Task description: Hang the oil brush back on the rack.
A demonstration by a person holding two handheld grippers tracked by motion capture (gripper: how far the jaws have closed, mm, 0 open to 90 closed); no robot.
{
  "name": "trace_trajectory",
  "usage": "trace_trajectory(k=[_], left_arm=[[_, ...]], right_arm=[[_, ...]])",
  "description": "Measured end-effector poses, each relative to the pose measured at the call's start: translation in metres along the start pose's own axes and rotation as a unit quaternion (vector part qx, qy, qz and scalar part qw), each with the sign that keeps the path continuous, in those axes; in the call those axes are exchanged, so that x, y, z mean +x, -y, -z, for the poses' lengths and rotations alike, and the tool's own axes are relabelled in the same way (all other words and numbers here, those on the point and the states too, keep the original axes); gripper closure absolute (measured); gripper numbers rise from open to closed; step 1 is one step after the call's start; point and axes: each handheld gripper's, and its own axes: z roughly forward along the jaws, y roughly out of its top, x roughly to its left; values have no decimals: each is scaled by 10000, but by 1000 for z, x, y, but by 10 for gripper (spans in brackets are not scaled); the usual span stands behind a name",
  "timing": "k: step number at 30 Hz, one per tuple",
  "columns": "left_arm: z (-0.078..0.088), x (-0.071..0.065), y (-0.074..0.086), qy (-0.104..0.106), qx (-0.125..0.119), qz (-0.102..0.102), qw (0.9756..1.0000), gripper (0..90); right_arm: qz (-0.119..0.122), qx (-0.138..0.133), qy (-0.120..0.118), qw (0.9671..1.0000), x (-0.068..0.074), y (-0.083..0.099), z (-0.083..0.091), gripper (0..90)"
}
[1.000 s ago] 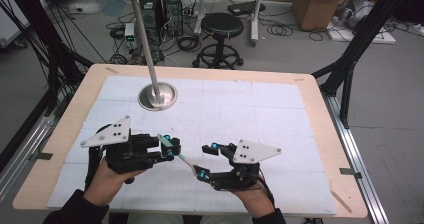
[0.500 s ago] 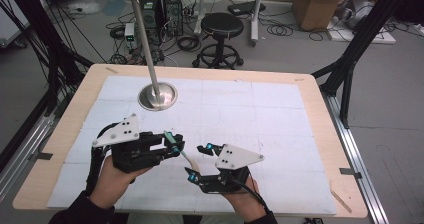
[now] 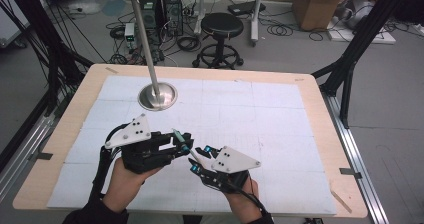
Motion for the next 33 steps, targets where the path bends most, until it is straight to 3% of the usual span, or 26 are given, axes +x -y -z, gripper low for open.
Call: trace_trajectory(k=[7,10,15,17,18,19,20,21,22,24,26,28,29,30,31,32,33], left_arm=[[-2,-2,0,-37,-32,84,10000,762],[-4,-3,1,-43,-52,112,9999,762],[-4,-3,1,-14,-81,140,9999,759],[-3,0,2,199,-179,153,9995,744],[-3,0,2,199,-179,153,9995,679],[-3,1,3,439,-329,188,9983,605],[-3,1,3,439,-329,188,9983,562],[-2,2,4,487,-380,135,9980,562],[0,4,4,708,-456,147,9963,503],[2,5,5,775,-477,149,9957,472],[3,7,6,923,-484,154,9944,425],[5,11,7,1267,-572,186,9901,423],[5,11,7,1267,-572,186,9901,426],[6,11,7,1410,-623,188,9879,426],[8,11,7,1701,-719,187,9826,435],[8,11,7,1701,-719,187,9826,439],[9,10,7,1885,-793,186,9787,443]], right_arm=[[46,7,73,10000,1,0,0,728],[62,9,156,9999,2,0,0,817],[147,22,175,9997,3,-2,2,828],[137,38,87,9999,3,-2,2,835],[137,38,87,9999,3,-2,2,835],[53,-11,-16,10000,2,-2,3,836],[53,-11,-16,10000,2,-2,3,836],[-4,-32,-114,9999,1,-2,4,836],[-143,-156,-317,9993,-2,-2,5,836],[-224,-234,-447,9985,-4,-2,6,837],[-364,-452,-848,9947,-8,-2,9,837],[-454,-592,-1193,9900,-10,-2,10,836],[-469,-667,-1307,9881,-11,-2,11,836],[-469,-667,-1307,9881,-11,-2,11,836],[-588,-770,-1637,9817,-13,-1,11,836],[-622,-834,-1729,9794,-14,0,11,837],[-702,-846,-1872,9761,-15,1,10,836]])
